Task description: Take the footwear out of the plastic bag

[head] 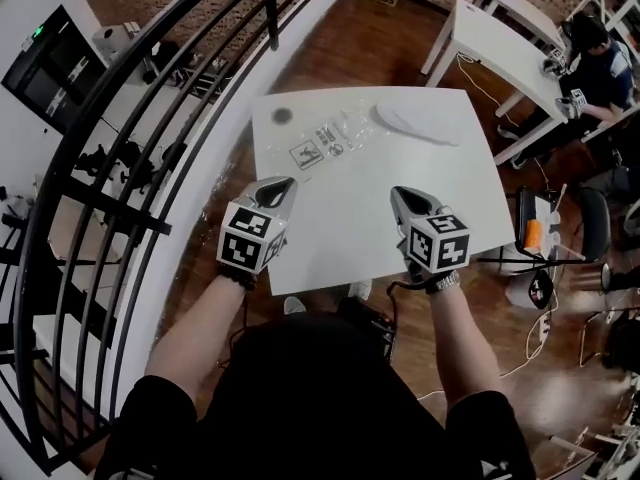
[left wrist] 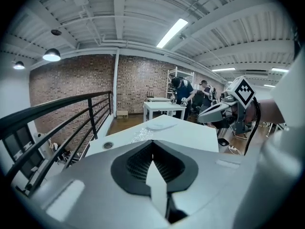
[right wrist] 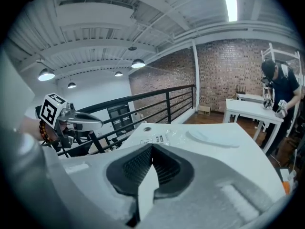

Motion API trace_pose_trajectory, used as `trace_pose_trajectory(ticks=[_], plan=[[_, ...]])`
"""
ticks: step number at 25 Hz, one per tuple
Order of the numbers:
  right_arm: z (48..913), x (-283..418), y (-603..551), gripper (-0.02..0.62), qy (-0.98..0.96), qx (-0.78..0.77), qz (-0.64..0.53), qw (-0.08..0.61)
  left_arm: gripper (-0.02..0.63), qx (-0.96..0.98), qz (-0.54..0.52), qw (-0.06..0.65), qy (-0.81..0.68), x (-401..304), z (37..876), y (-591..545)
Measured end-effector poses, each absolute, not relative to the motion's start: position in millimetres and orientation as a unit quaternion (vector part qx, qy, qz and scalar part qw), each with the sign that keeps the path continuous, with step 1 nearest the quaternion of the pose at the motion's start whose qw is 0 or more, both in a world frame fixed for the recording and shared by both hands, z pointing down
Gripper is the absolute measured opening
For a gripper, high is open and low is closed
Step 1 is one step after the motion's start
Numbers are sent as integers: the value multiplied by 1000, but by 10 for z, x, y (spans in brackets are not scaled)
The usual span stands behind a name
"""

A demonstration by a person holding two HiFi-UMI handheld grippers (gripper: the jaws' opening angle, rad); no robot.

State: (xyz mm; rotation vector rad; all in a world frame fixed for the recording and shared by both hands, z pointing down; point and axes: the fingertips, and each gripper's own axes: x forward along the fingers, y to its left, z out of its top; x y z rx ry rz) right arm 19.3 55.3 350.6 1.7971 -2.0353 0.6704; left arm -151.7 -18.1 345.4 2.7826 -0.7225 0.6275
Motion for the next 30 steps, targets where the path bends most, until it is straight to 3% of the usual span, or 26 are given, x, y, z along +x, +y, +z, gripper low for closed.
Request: trace_pose_trajectory(ticks=[7,30], plan=[[3283,-63,833,-8,-727,637,204,156,17,957,187,78,-208,-1208,3101,236],[2789,234,1498,-8,-775,609,115,128,17,964,171,18,-203,-160,2761,1490]])
